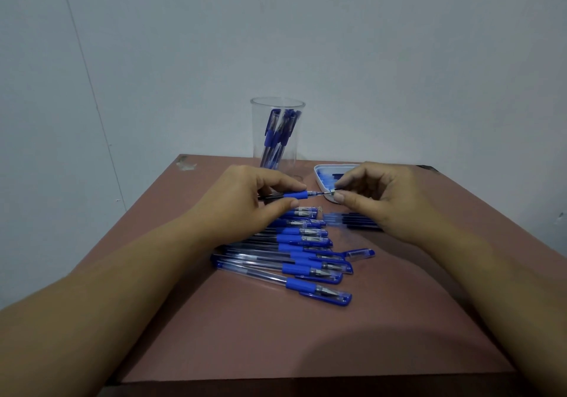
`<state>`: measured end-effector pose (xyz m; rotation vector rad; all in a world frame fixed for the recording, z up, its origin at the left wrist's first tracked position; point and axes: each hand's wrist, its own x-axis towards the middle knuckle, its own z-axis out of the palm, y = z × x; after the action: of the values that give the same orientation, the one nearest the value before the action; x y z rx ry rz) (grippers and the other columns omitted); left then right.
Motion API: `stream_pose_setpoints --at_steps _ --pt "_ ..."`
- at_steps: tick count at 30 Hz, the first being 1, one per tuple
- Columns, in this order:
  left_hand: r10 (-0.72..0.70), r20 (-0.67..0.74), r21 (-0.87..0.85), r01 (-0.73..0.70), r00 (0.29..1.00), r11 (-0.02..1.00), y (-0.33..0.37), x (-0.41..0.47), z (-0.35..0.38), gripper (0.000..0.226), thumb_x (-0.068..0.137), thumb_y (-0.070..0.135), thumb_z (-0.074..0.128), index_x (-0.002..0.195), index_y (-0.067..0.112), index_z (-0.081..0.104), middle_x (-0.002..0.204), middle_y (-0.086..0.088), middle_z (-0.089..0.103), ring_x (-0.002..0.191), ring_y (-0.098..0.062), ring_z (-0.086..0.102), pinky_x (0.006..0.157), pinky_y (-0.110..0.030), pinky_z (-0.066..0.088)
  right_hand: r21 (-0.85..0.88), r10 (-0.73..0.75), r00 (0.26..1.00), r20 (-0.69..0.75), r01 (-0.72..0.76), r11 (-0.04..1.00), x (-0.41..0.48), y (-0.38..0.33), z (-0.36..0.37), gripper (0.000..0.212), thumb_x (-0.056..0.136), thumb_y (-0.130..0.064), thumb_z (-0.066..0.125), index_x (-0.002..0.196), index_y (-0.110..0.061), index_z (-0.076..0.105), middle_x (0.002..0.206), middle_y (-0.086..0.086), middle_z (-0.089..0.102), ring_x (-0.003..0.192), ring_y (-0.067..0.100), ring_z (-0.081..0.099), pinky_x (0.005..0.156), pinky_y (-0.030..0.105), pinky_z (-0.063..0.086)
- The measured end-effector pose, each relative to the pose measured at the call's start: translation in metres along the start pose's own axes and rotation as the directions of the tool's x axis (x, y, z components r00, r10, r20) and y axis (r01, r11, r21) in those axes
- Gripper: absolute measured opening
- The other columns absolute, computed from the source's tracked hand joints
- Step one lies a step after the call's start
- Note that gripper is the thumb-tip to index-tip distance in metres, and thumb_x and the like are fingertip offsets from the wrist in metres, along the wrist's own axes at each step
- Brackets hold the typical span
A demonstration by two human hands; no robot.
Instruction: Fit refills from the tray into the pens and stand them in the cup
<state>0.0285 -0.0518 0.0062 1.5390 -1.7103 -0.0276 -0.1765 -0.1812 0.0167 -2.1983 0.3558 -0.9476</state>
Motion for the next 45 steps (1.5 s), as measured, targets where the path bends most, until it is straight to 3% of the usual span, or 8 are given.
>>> stream_pose_setpoints --at_steps 8,15,22,26,31,36,41,45 --pt "0.021 0.022 0.005 -0.021 1.000 1.000 0.001 -0.001 0.004 0.025 0.085 0.031 0.072 0.111 0.034 0.072 0.096 0.018 0.073 0.082 -0.002 0.067 0.076 -0.031 0.058 -0.073 -0.043 0.997 0.057 0.047 0.996 0.000 -0.002 0.011 0.022 0.076 -0.009 0.079 0.083 -0.027 0.069 0.070 -0.019 0.067 0.064 -0.001 0.059 0.063 0.011 0.047" --pt "0.019 0.024 0.006 -0.019 1.000 1.000 0.003 -0.002 0.004 0.026 0.085 0.033 0.072 0.111 0.037 0.072 0.096 0.020 0.072 0.082 -0.001 0.067 0.075 -0.026 0.056 -0.215 -0.077 0.994 0.082 0.093 0.972 -0.002 -0.003 0.011 0.013 0.079 -0.051 0.060 0.089 -0.045 0.065 0.082 -0.020 0.069 0.074 0.007 0.064 0.066 0.021 0.051" --pt "0.026 0.018 0.005 -0.026 0.999 1.000 0.003 -0.002 0.004 0.025 0.085 0.032 0.072 0.110 0.035 0.072 0.096 0.020 0.072 0.081 0.000 0.067 0.076 -0.025 0.057 -0.257 -0.205 0.975 0.088 0.221 0.941 -0.001 -0.001 0.013 0.024 0.086 -0.023 0.072 0.088 -0.044 0.060 0.085 -0.025 0.064 0.073 0.009 0.060 0.065 0.020 0.048" --pt "0.017 0.036 0.029 -0.018 0.999 0.999 0.001 -0.002 0.004 0.025 0.085 0.031 0.073 0.109 0.038 0.072 0.093 0.020 0.072 0.081 0.001 0.066 0.077 -0.028 0.057 -0.264 -0.183 0.979 0.094 0.202 0.943 0.000 0.003 0.013 0.004 0.090 -0.043 0.063 0.086 -0.044 0.064 0.082 -0.019 0.067 0.074 0.008 0.062 0.065 0.020 0.048" --pt "0.021 0.020 -0.007 -0.021 1.000 1.000 0.002 -0.001 0.005 0.025 0.085 0.030 0.073 0.109 0.036 0.072 0.095 0.020 0.072 0.081 -0.001 0.067 0.076 -0.027 0.057 -0.298 -0.211 0.972 0.109 0.234 0.925 0.001 0.002 0.012 0.021 0.086 -0.030 0.072 0.090 -0.047 0.061 0.086 -0.026 0.064 0.078 0.003 0.062 0.067 0.016 0.047" --pt "0.027 0.018 -0.005 -0.027 0.999 1.000 0.002 -0.001 0.004 0.025 0.085 0.032 0.073 0.110 0.036 0.072 0.093 0.019 0.072 0.080 -0.002 0.067 0.073 -0.024 0.056 -0.304 -0.197 0.972 0.128 0.228 0.925 0.000 0.006 0.012 0.008 0.089 -0.057 0.055 0.095 -0.053 0.059 0.087 -0.029 0.063 0.078 0.003 0.061 0.065 0.015 0.044" --pt "0.027 0.017 -0.001 -0.027 0.999 1.000 0.003 -0.001 0.003 0.025 0.085 0.029 0.073 0.110 0.034 0.073 0.094 0.021 0.072 0.082 0.001 0.066 0.073 -0.018 0.054 -0.326 -0.250 0.961 0.118 0.275 0.904 0.001 0.005 0.011 0.026 0.086 -0.029 0.072 0.090 -0.049 0.055 0.086 -0.024 0.060 0.075 0.009 0.059 0.065 0.020 0.047" --pt "0.029 0.023 -0.001 -0.029 0.999 1.000 0.003 -0.001 0.004 0.026 0.084 0.033 0.072 0.110 0.034 0.073 0.094 0.021 0.072 0.083 0.000 0.066 0.073 -0.020 0.054 -0.354 -0.220 0.968 0.119 0.249 0.902 0.001 0.007 0.012 0.016 0.090 -0.056 0.052 0.086 -0.044 0.062 0.085 -0.020 0.062 0.076 0.008 0.059 0.064 0.023 0.045"
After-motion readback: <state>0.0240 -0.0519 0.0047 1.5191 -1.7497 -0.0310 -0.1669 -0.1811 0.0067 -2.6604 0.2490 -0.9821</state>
